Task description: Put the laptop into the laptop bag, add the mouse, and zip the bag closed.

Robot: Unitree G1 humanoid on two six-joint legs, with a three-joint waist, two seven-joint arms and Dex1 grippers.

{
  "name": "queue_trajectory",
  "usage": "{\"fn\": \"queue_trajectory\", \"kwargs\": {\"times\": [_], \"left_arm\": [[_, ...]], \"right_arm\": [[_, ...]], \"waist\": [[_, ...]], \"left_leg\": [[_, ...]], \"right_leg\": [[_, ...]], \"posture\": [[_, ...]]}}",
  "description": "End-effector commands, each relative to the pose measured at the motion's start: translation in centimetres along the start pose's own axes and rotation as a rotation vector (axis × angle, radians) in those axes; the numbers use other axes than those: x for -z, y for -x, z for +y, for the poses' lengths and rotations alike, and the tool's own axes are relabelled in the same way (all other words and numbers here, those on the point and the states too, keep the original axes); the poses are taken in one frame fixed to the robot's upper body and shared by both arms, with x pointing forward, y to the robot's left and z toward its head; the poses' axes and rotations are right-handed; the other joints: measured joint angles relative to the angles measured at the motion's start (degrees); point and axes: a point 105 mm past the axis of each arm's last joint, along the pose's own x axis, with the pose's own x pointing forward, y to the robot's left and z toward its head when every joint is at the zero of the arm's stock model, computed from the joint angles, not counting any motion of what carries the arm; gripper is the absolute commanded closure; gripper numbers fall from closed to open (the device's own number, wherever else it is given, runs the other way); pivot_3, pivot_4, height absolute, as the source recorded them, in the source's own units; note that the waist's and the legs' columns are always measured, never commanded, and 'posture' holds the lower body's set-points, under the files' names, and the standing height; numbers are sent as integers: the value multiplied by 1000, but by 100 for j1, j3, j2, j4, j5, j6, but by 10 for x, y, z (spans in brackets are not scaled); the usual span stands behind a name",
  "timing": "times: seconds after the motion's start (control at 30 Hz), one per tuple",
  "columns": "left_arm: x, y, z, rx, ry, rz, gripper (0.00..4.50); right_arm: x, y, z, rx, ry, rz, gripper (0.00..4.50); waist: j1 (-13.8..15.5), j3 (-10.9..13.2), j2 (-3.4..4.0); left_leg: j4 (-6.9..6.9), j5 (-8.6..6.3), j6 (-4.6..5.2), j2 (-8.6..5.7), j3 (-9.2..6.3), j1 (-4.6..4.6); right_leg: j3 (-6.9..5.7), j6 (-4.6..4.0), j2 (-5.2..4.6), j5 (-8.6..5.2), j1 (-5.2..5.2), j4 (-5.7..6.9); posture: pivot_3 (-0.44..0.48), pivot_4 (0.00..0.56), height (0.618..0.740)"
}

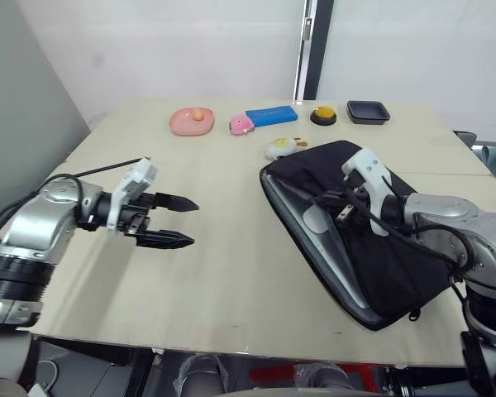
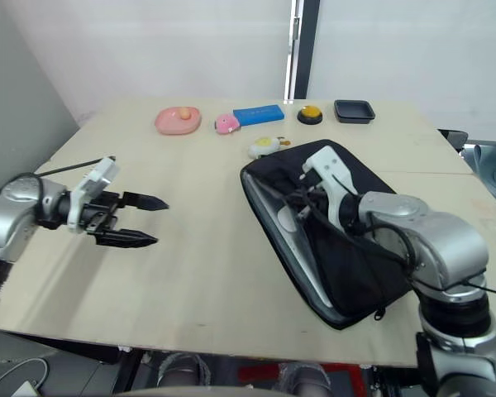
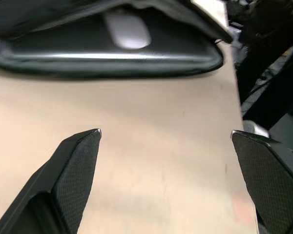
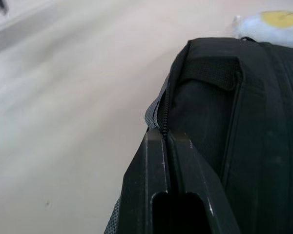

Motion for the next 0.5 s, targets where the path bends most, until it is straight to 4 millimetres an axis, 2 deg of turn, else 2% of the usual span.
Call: {"fn": "queue_trajectory", "kwargs": {"times": [0.03,0.13,0.33,0.43,0.5], "left_arm": [[-16,20,-3,-11,-47,-37,36],[-15,23,-4,-16,-38,-32,36],[4,27,0,-72,-31,35,36],[10,29,-1,-83,-45,58,36],[11,29,1,-99,-62,74,36]], "right_arm": [[-7,-1,44,-272,174,-53,4500],[-6,-3,56,-377,231,-61,4500],[-11,-10,68,-554,361,-95,4500],[-9,-16,61,-569,381,-72,4500],[2,-21,51,-546,366,-16,4500]], "waist": [[-12,0,0],[-61,0,0],[-79,0,-1],[-71,-3,-5],[-65,-5,-9]], "left_leg": [[0,0,0,0,0,1],[1,0,1,1,1,1],[26,-1,8,3,-1,0],[45,-16,37,4,-4,0],[53,-17,40,4,-8,0]], "right_leg": [[1,0,0,0,1,0],[1,-2,1,-1,0,4],[3,-6,1,-3,-2,29],[4,-7,-1,-3,0,43],[3,-8,-1,-2,2,50]], "posture": [[0,150,740],[0,150,740],[0,150,740],[0,150,740],[0,150,740]]}}
